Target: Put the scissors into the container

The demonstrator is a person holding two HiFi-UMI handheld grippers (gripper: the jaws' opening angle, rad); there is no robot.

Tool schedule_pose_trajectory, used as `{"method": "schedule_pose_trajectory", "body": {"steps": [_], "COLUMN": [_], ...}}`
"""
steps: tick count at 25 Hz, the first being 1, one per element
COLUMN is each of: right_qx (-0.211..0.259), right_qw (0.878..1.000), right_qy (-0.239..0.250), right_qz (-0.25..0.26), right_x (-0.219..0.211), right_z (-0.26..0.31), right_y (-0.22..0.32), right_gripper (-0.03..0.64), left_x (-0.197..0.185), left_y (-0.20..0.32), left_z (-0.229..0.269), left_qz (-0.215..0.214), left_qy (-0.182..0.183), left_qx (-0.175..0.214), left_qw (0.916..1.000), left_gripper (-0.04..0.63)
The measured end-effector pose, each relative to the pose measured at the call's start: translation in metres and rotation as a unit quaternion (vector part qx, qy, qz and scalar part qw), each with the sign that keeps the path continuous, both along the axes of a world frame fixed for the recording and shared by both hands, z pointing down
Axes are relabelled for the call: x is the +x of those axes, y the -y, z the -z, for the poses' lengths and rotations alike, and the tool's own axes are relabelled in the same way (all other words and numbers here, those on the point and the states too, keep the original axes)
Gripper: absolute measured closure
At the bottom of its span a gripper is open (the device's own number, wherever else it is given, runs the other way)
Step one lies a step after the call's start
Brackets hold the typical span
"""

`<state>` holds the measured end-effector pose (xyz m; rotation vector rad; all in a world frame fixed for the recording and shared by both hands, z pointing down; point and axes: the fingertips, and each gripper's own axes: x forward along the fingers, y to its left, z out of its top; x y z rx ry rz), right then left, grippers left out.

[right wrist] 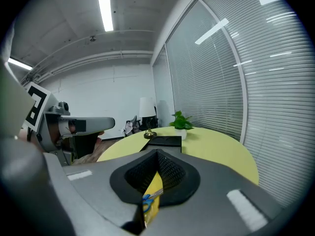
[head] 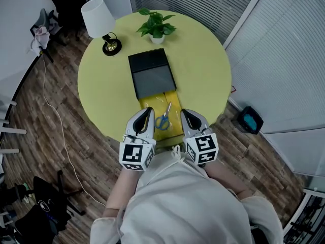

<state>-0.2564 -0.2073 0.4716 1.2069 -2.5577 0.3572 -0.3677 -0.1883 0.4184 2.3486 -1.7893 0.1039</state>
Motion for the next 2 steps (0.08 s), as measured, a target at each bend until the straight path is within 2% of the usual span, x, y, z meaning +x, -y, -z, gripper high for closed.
{"method": "schedule_pose_trajectory", "body": {"steps": [2], "right_qx": [-0.001], "right_qw": [1.0], "right_qy": [-0.001], "right_qz": [0.0], "right_x": [0.0007], "right_z": [-0.0002], "right_y": [0.0009], "right_gripper": [0.618], "left_x": [-0.0005], "left_y": [0.0007], "left_z": [-0.0007], "left_qz": [0.001], "left_qy": [-0.001], "left_qx": [-0.001], "left_qw": [1.0], "left_gripper": [0.589]}}
